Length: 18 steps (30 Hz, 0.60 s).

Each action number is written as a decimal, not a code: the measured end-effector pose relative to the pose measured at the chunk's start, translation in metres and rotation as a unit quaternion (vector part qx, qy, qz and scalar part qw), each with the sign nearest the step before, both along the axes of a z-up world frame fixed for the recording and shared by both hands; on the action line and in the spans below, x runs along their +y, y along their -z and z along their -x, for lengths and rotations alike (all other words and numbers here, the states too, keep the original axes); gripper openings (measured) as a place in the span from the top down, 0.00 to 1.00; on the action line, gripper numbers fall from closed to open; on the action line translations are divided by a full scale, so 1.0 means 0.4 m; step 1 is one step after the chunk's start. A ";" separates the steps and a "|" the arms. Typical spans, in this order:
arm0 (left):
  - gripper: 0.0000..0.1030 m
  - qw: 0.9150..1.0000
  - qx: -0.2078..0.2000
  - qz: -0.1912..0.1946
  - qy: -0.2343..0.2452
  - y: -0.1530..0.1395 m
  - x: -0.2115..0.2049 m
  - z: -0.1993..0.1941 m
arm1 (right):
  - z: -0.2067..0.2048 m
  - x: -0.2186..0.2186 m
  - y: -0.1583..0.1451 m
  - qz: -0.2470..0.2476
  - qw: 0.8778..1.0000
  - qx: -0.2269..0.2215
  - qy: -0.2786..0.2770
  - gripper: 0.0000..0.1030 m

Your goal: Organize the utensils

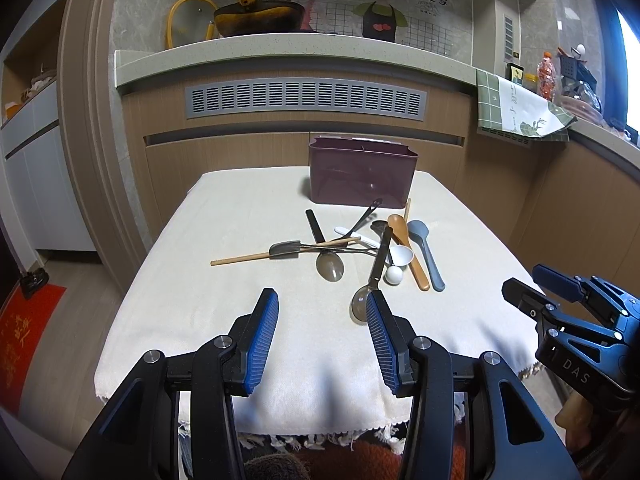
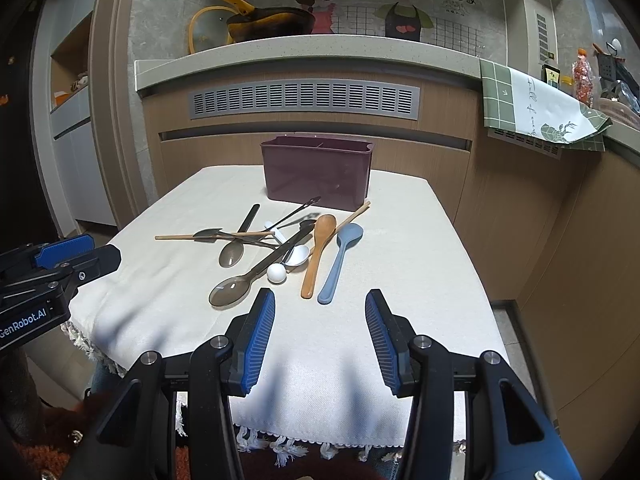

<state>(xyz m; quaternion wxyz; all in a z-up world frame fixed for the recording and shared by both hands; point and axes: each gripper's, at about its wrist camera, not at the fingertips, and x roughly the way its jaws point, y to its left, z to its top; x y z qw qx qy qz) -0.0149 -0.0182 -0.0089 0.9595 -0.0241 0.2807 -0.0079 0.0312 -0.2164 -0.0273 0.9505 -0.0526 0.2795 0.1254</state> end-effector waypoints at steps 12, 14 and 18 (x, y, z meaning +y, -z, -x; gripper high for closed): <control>0.55 1.000 0.001 -0.001 0.001 -0.007 0.012 -0.024 | -0.007 0.000 0.004 -0.001 1.000 0.005 0.000 0.56; 0.54 1.000 0.001 -0.001 0.002 -0.006 0.009 -0.016 | -0.008 -0.001 0.005 -0.001 1.000 0.005 0.000 0.56; 0.54 1.000 0.001 -0.001 0.002 -0.004 0.000 0.004 | -0.009 0.000 0.006 -0.001 1.000 0.006 0.000 0.56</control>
